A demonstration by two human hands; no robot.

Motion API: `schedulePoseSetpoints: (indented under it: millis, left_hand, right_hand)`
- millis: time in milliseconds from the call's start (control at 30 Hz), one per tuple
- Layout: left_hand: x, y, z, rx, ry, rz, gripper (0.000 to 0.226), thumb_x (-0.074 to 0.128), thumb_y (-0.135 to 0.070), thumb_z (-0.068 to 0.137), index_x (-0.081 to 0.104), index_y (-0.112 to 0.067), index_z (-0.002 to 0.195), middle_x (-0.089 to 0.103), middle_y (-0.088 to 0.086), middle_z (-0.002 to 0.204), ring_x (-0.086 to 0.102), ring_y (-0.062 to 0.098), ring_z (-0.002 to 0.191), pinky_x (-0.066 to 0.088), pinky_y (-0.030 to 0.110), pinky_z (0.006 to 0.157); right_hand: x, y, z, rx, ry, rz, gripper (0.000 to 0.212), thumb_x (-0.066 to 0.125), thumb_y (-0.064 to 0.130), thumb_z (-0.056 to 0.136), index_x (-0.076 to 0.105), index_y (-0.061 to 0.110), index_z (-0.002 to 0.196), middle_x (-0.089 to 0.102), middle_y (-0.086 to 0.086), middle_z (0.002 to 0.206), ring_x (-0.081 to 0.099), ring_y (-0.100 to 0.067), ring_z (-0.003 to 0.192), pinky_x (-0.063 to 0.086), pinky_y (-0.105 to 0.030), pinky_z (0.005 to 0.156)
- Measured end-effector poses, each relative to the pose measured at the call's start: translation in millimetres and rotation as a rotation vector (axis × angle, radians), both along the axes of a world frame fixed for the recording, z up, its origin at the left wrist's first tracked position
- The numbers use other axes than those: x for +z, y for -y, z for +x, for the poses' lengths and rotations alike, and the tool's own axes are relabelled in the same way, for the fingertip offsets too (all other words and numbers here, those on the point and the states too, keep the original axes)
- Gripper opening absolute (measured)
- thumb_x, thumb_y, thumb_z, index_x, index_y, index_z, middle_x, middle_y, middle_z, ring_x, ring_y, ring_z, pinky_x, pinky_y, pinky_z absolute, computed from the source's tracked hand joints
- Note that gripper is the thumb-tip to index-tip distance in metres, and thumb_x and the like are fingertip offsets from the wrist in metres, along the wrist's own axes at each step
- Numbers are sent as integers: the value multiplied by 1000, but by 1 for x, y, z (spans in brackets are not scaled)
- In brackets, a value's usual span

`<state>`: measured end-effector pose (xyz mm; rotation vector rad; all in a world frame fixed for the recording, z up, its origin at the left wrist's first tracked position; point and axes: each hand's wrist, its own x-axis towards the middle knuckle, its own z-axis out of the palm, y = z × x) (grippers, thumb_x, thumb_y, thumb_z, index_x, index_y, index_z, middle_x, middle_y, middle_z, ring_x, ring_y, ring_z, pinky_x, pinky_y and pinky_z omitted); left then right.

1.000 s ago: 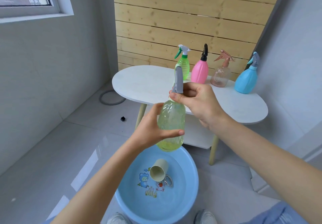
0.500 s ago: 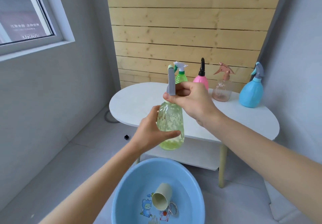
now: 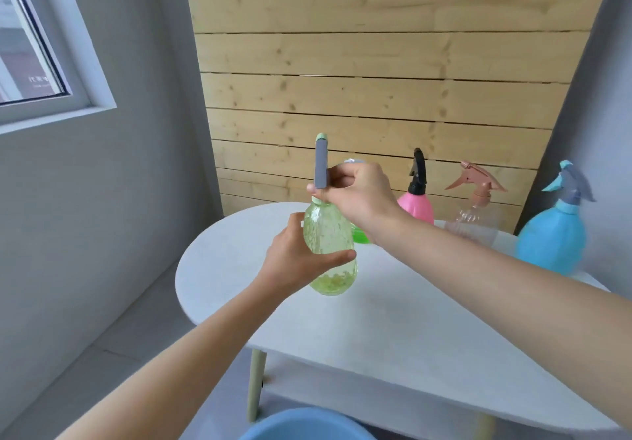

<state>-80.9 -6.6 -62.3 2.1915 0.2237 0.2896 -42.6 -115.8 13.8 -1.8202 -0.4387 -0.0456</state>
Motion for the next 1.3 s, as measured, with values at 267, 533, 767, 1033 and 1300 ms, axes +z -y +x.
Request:
schedulePoseSetpoints:
  millis: [267,533,767,1033,1300]
  left_hand:
    - [-30,-45,96,16,16,80,77,83,-49,62,45,-19,123,57,-3,110,52,20,106,47,38,89]
    - [-47,-79,161,-10,-10,73,92,84,-49,59,40,-21,135,57,-3,122,52,20,116,46,40,95]
    - [-48,-97,189,-89,-21,45,84,85,-49,57,46,-28,128,60,-8,116,55,15,110,49,37,92]
    - [-58,-97,186,-87,23,-79,71,85,-35,65,46,-26,123,60,-8,114,57,13,109,49,32,89]
    - [-41,-90,163,15,168,193,104,83,-37,68,21,-12,148,43,5,144,41,19,131,32,26,99]
  right_hand:
    - [-26,-47,84,-31,10,-64,14,77,14,80,65,20,75,71,-2,84,69,-24,94,51,-30,87]
    - [-42,-78,138,-127,38,-141,25,77,20,80,59,27,64,73,-3,88,68,-22,89,53,-31,82]
    - [-44,-90,165,-158,58,-156,15,73,23,84,62,21,74,72,-5,90,67,-20,87,51,-27,74]
    - [-52,-90,167,-141,58,-184,15,56,20,95,67,14,103,70,-6,102,65,-22,94,48,-27,72]
    - [-37,-44,125,-24,84,-157,38,49,11,99,50,10,136,54,0,138,50,-9,126,35,-11,94]
